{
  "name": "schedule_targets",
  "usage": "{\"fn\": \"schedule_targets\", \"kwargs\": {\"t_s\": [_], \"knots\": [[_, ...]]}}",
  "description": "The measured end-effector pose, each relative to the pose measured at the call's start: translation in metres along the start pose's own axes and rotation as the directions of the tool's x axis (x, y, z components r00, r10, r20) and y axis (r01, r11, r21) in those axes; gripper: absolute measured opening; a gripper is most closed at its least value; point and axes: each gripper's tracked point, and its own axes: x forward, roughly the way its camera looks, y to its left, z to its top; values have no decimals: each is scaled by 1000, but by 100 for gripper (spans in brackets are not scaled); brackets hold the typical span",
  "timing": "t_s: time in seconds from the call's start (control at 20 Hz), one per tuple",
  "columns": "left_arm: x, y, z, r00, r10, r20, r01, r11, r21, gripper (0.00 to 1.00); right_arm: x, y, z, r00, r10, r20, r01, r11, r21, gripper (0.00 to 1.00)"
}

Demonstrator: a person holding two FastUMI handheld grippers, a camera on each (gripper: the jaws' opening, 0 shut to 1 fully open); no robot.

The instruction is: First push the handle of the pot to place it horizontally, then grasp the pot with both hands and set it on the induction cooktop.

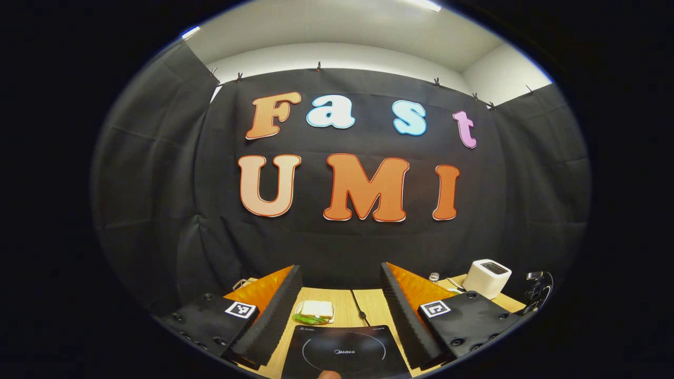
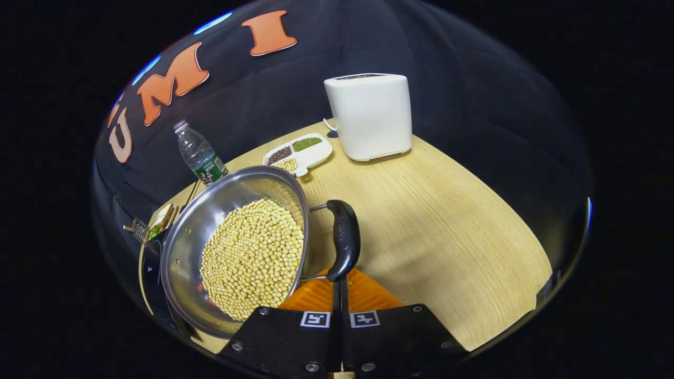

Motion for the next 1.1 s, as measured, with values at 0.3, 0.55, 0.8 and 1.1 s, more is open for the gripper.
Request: {"fn": "schedule_targets", "kwargs": {"t_s": [0.3, 0.55, 0.8, 1.1], "knots": [[4, -5, -8, 1000, -10, -15, 10, 1000, 3, 99, 14, -3, 13, 1000, -26, 2, 26, 1000, -6, 0], [6, -10, -19, 999, -10, -38, 11, 1000, 27, 99, 23, -5, 16, 999, -32, -7, 32, 999, 0, 0], [9, -20, -32, 999, -16, -52, 17, 1000, 10, 99, 20, -8, 19, 1000, -30, 6, 30, 1000, -2, 0], [25, -59, -101, 987, -53, -151, 55, 998, 9, 98, 1, -10, 24, 999, 10, 41, -11, 1000, 23, 0]]}}
